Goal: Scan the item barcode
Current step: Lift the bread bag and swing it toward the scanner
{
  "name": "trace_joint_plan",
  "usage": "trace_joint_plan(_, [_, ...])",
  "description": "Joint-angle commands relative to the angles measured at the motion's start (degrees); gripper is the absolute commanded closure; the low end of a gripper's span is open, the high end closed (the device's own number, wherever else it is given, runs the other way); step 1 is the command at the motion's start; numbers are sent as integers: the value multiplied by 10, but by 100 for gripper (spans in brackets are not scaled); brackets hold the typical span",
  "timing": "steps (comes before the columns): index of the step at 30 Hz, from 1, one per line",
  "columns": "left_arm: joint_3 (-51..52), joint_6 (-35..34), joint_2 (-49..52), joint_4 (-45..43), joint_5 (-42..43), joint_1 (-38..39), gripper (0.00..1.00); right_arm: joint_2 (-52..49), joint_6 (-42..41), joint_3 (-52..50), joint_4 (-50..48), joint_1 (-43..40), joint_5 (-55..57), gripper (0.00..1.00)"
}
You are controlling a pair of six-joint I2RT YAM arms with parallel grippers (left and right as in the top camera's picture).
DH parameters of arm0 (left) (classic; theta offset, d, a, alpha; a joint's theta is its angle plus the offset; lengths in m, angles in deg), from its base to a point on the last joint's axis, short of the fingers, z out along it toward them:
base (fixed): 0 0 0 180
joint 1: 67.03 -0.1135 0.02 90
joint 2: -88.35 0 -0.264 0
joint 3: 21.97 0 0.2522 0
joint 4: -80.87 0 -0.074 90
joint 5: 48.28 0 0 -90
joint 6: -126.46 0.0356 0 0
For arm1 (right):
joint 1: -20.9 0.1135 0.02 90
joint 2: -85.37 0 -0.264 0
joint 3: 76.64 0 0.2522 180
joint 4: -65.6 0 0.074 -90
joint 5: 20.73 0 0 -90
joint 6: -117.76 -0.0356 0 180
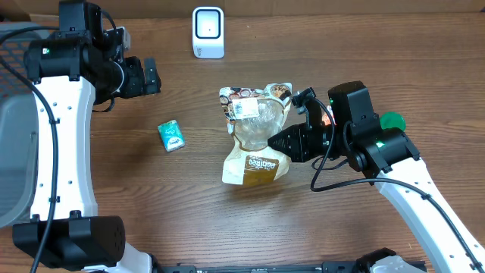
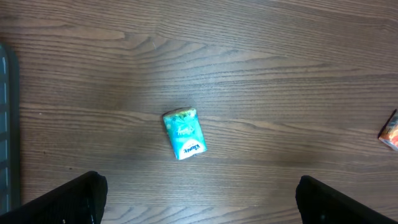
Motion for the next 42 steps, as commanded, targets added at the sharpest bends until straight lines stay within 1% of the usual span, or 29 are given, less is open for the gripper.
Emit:
trace_joint_plan(1, [-12, 5, -5, -2, 5, 3, 0, 16, -17, 12, -3, 2, -14, 96])
trace_joint_plan(6, [-12, 5, -5, -2, 5, 3, 0, 8, -28, 38, 37, 2, 4, 96])
trace_joint_plan(9, [-12, 5, -5, -2, 5, 3, 1, -17, -28, 99, 100, 2, 62, 96])
trace_joint_plan(12, [-12, 5, -5, -2, 5, 3, 0, -70, -16, 205, 176, 3, 133, 96])
trace_joint_plan(15, [-12, 5, -5, -2, 5, 3, 0, -155, 3, 348, 248, 3, 225, 96])
trace_joint_plan(17, [-12, 5, -5, -2, 5, 3, 0, -214, 5, 440, 273, 3, 305, 96])
trace_joint_plan(19, [-12, 5, -5, -2, 5, 3, 0, -271, 10, 515, 270, 10, 395, 96])
trace_joint_plan(21, [-12, 5, -5, -2, 5, 3, 0, -322, 37, 560, 225, 23, 487, 96])
trace_joint_plan(22, [-12, 5, -5, -2, 5, 3, 0, -334, 50, 564, 201, 28, 516, 96])
trace_joint_plan(24, [-12, 5, -5, -2, 5, 3, 0, -363, 96, 565, 123, 44, 600, 96])
trace_joint_plan(26, [-12, 5, -5, -2, 5, 3, 0, -394, 155, 565, 44, 59, 669, 96])
trace_joint_plan(29, [-12, 5, -5, -2, 5, 3, 0, -440, 282, 565, -80, 82, 740, 96])
trace_joint_plan(33, [-12, 5, -5, -2, 5, 3, 1, -496, 428, 565, -234, 107, 782, 96])
trace_joint_plan(35, [-12, 5, -5, -2, 5, 3, 0, -523, 490, 565, -290, 115, 793, 96])
trace_joint_plan(36, [-12, 5, -5, -2, 5, 3, 1, -550, 545, 565, -348, 120, 819, 96])
trace_joint_plan(39, [-12, 5, -5, -2, 5, 3, 1, -592, 620, 564, -414, 123, 842, 96])
trace_joint_plan(42, [-12, 5, -5, -2, 5, 3, 0, -624, 671, 564, -436, 125, 846, 96])
